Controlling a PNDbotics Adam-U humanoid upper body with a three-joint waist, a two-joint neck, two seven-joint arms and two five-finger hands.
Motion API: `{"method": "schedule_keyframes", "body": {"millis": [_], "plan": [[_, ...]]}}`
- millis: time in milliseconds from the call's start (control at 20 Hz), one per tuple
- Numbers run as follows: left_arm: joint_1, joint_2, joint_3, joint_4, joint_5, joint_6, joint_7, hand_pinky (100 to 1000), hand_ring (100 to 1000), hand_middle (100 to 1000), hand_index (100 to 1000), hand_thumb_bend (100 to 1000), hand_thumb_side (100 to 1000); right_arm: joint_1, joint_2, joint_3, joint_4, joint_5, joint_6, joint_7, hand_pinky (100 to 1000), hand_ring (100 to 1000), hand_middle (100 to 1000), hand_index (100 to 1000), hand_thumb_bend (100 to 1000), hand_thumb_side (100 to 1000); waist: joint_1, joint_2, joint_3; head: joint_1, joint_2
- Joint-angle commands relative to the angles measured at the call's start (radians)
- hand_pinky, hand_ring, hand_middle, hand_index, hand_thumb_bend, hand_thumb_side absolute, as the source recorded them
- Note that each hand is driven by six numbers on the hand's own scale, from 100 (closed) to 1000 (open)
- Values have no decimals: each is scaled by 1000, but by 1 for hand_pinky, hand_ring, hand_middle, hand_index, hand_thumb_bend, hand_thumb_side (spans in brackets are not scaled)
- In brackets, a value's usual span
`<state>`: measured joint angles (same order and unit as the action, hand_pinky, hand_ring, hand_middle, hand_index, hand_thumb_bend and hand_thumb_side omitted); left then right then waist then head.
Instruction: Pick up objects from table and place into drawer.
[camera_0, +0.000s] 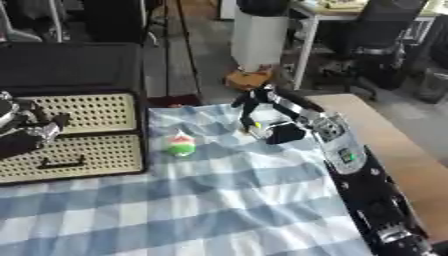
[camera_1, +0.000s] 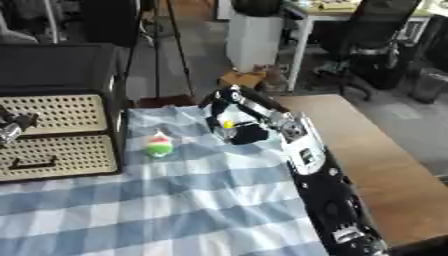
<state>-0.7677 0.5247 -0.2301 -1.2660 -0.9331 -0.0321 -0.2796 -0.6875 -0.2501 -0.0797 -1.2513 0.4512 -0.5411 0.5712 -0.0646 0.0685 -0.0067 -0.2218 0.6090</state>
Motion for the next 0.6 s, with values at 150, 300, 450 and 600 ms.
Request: {"method": "schedule_keyframes", "body": {"millis": [150, 300, 450, 600], "plan": [[-27, 7, 10, -4, 5, -6, 5, 100, 100, 100, 673, 240, 1000, -25, -13, -2, -28, -12, -4, 11, 675, 622, 497, 782, 100, 302, 7, -10, -4, 0, -8], [-26, 6, 10, -5, 5, -2, 19, 100, 100, 100, 684, 262, 1000, -24, -13, -2, -29, -13, -3, 13, 675, 622, 497, 782, 100, 303, 8, -9, -5, -2, -7], [-24, 4, 8, -1, -2, 1, 28, 100, 100, 100, 694, 270, 1000, -23, -12, -3, -30, -14, -3, 15, 675, 623, 497, 782, 100, 304, 9, -9, -7, -2, -6], [-20, 3, 7, 7, -13, 2, 30, 100, 100, 100, 707, 271, 1000, -22, -12, -3, -31, -15, -2, 16, 675, 623, 497, 782, 100, 304, 9, -9, -7, -2, -7]]}}
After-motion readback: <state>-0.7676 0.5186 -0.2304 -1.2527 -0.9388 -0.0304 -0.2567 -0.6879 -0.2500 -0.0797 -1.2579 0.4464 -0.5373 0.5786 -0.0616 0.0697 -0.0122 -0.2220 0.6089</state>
